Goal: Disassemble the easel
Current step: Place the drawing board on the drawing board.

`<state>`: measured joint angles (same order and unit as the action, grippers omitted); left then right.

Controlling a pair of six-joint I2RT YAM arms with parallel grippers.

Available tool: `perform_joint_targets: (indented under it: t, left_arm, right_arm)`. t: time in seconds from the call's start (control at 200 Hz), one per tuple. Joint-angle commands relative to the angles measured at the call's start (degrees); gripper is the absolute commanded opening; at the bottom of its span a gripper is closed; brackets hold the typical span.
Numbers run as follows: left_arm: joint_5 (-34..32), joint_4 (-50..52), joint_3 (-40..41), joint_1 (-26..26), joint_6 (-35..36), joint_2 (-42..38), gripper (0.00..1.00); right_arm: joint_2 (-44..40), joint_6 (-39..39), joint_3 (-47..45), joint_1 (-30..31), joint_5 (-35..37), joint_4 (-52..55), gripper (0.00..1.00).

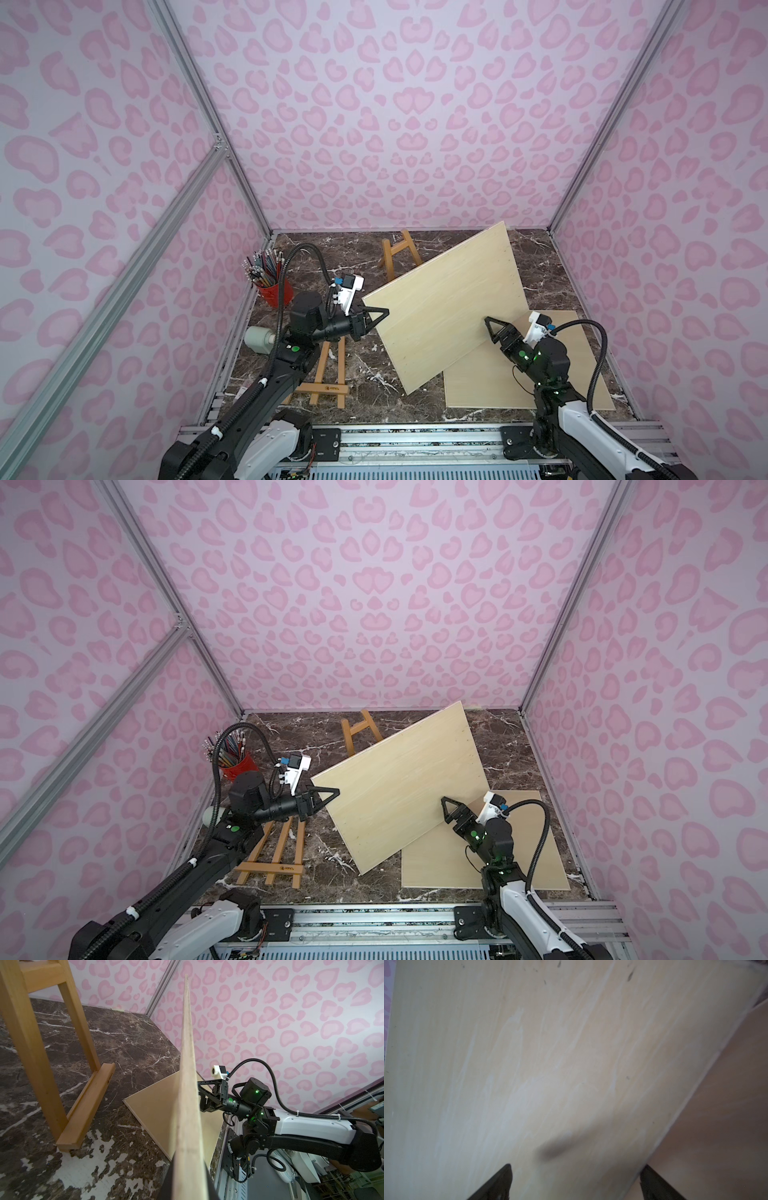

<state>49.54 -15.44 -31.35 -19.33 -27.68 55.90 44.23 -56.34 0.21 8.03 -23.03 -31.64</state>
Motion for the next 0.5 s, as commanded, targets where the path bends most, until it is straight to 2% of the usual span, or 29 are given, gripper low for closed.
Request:
perform_joint_targets:
  t: [0.0,0.13,0.275,0.495]
  left_arm:
    - [1.97,-2.85,-0.62,-0.36,0.44,1.14,0.02]
    - [2.4,-2.06,-2.05,-0.44,0.55,3.2,0.02]
    - [2.13,1.25,-4.52,-0.6,1.51,5.66,0.02]
    - [2.12,9.9,-10.86,-0.64,6.05,11.29,0.02]
  right_arm:
    - [-0.19,1.9,-1.62,0.22,-1.22,1.13,0.96]
    - [-0.59,3.9,0.23,0.36,-1.36,7.48,0.96]
    - [-0.42,9.58,4.96,-0.22,-1.25,17.28,0.96]
    - [7.44,21.29,15.66,-9.76,-5.2,25.79,0.97]
